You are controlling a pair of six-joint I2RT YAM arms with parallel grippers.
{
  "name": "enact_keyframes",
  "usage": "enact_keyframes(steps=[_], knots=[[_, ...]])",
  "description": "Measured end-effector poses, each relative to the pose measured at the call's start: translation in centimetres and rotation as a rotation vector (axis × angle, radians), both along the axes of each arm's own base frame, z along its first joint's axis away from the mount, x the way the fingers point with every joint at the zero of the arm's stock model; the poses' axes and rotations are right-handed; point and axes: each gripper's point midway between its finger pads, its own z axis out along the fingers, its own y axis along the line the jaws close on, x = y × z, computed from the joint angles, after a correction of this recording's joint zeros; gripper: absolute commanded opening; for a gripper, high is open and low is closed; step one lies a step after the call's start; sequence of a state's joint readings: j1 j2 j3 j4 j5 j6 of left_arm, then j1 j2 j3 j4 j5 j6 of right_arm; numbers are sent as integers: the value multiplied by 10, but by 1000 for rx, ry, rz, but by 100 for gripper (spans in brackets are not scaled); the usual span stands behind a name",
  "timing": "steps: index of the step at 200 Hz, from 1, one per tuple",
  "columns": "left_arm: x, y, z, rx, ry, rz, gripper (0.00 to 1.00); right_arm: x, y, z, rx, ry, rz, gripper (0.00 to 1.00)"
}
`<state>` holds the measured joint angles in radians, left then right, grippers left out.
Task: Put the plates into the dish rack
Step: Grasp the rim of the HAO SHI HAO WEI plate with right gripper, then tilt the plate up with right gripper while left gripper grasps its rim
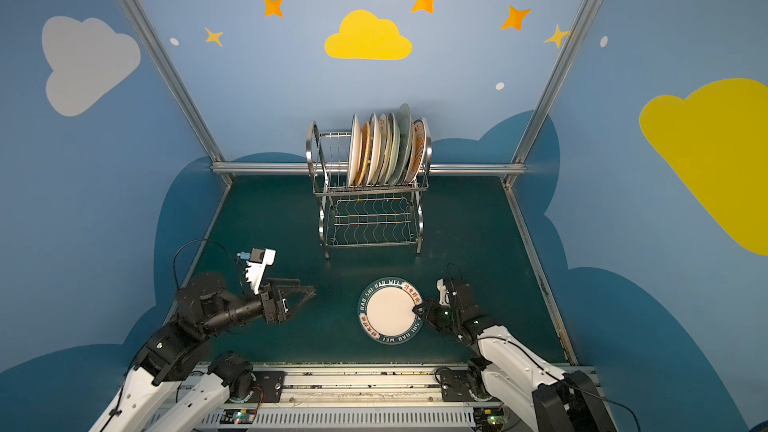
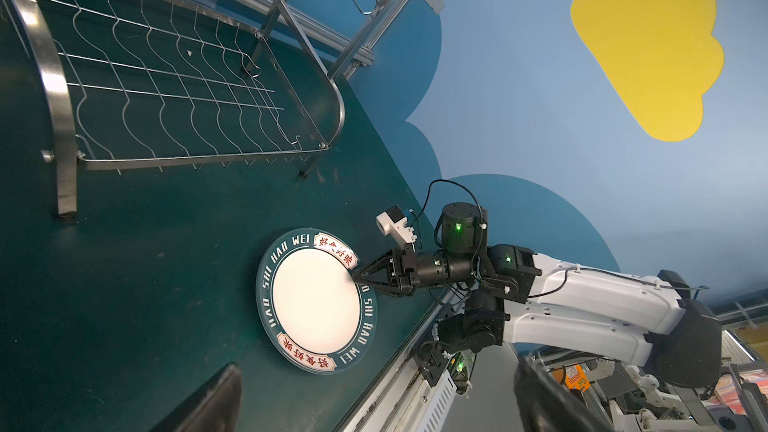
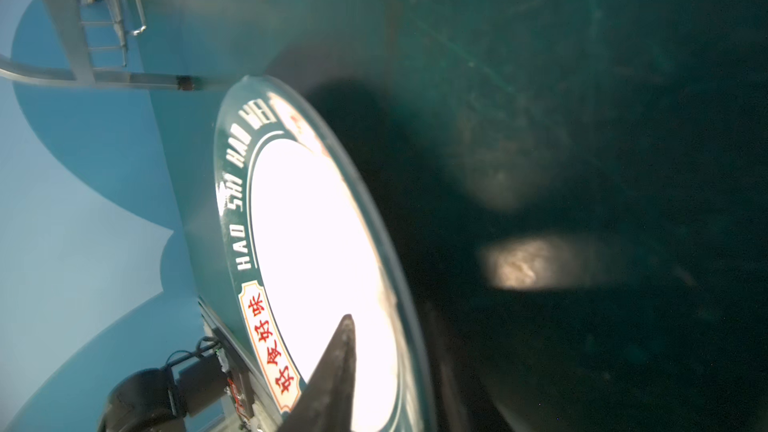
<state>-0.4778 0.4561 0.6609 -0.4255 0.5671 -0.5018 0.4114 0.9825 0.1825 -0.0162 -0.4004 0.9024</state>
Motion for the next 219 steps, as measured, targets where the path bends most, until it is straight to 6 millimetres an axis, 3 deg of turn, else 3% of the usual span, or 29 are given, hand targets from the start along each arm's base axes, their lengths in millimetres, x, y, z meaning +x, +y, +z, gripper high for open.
enact_keyframes(steps=[26,67,134,169,219], knots=[[0,0,0,0,0,2,100,4,8,2,7,37,28,0],[9,2,-5,-27,23,47,100,16,23,17,47,35,66,0],[37,-5,-24,-114,27,134,100,24,15,57,-40,69,24,0],[32,-41,-33,-55,-47,58,100,30,16,89,-49,82,17,0],[17,-114,-46,259,-333,-139,100,34,11,130,-84,81,-14,0]])
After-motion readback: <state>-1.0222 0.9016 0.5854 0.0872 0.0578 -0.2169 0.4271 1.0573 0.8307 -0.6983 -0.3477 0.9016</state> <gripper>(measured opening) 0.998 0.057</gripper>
